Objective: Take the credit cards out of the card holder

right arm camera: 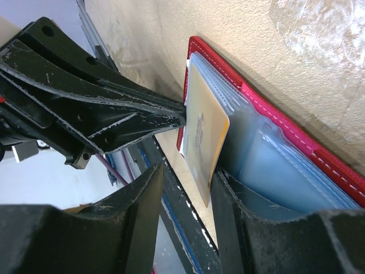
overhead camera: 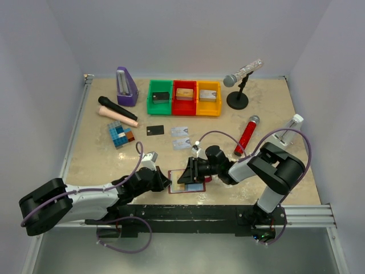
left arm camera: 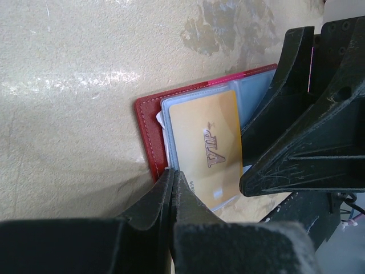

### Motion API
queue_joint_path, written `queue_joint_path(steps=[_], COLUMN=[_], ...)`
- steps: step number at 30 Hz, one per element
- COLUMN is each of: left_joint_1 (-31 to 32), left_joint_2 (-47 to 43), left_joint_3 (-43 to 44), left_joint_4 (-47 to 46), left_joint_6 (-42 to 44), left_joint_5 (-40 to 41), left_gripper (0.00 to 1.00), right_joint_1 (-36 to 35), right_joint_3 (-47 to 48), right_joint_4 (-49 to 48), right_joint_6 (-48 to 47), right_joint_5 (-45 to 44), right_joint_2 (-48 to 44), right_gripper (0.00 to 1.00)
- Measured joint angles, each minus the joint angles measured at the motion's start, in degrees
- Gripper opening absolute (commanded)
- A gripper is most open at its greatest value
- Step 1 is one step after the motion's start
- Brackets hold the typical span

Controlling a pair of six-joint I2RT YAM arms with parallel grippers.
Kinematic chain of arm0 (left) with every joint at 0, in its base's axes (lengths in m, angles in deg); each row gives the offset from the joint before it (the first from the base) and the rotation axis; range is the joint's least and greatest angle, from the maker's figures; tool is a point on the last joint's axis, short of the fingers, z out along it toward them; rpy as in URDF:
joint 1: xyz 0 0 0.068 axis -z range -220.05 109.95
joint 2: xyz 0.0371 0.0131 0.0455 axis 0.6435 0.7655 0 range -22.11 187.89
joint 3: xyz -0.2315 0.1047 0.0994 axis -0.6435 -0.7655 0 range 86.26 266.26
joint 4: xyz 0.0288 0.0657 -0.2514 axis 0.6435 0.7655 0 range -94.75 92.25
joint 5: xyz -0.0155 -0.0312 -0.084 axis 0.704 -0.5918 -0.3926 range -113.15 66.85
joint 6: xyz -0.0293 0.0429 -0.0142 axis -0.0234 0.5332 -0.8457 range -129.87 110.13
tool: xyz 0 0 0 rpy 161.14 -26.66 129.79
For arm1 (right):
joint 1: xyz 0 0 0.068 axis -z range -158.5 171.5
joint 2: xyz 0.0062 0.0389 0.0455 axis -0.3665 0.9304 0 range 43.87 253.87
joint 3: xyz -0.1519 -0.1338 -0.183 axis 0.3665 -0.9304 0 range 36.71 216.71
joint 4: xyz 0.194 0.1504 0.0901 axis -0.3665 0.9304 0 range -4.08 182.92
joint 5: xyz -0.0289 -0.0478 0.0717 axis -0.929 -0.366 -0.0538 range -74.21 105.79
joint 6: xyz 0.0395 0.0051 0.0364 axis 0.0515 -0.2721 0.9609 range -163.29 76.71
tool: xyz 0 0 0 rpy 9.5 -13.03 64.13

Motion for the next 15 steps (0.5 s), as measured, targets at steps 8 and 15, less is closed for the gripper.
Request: queue_joint_path(steps=[8, 15], left_joint_1=[-0.02, -0.02], left_joint_2=[0.94, 1.49], left_joint_3=[-0.20, -0.39], left_joint_4=[-1.60, -2.64], left_joint_6=[-0.59, -0.96], left_joint_5=[-0.04, -0.07], left_gripper=[0.00, 0.00], right_joint_1=[0.04, 0.07], right_joint_3=[0.79, 1.51], right_joint_4=[-0.35, -0.48], right_joint_6=[0.48, 0.48], right_joint_5=[0.79, 1.57], right_joint_2=[1.01, 1.77], right_gripper=[0.43, 0.43])
